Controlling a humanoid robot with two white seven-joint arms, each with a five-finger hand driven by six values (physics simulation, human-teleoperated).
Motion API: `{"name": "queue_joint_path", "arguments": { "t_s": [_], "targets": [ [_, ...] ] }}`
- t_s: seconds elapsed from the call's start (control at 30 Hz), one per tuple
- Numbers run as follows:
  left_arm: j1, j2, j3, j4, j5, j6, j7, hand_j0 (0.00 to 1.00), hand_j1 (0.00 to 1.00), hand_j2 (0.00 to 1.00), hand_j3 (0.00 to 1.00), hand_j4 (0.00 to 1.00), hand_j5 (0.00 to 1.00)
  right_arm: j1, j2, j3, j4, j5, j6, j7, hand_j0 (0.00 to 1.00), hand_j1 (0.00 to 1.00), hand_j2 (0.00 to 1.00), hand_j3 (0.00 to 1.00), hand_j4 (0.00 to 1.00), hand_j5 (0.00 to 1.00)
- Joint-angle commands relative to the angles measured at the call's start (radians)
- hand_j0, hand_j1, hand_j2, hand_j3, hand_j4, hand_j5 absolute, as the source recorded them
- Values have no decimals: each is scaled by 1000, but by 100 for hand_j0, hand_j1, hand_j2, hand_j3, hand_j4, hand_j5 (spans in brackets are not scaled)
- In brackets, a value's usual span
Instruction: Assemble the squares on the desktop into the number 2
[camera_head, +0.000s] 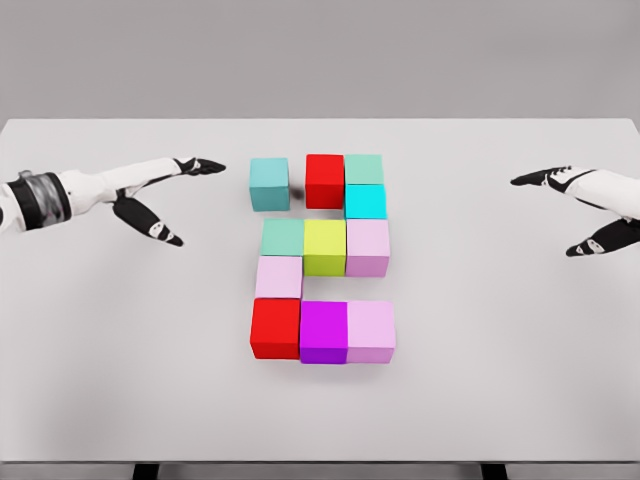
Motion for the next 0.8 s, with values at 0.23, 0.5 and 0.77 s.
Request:
{"name": "queue_joint_path", "arguments": {
  "t_s": [0.23,0.5,0.77],
  "targets": [
    [-98,-2,-130,-4,-311,95,-1,100,100,100,100,100,100,5,-1,0,-2,-7,3,0,100,100,100,100,100,100],
    [-173,-49,-238,-6,-480,203,-1,100,100,100,100,100,100,5,-1,0,-2,-7,3,0,100,100,100,100,100,100],
    [-170,-102,-242,-11,-558,197,-1,100,100,100,100,100,100,5,-1,0,-2,-7,3,0,100,100,100,100,100,100]
  ]
}}
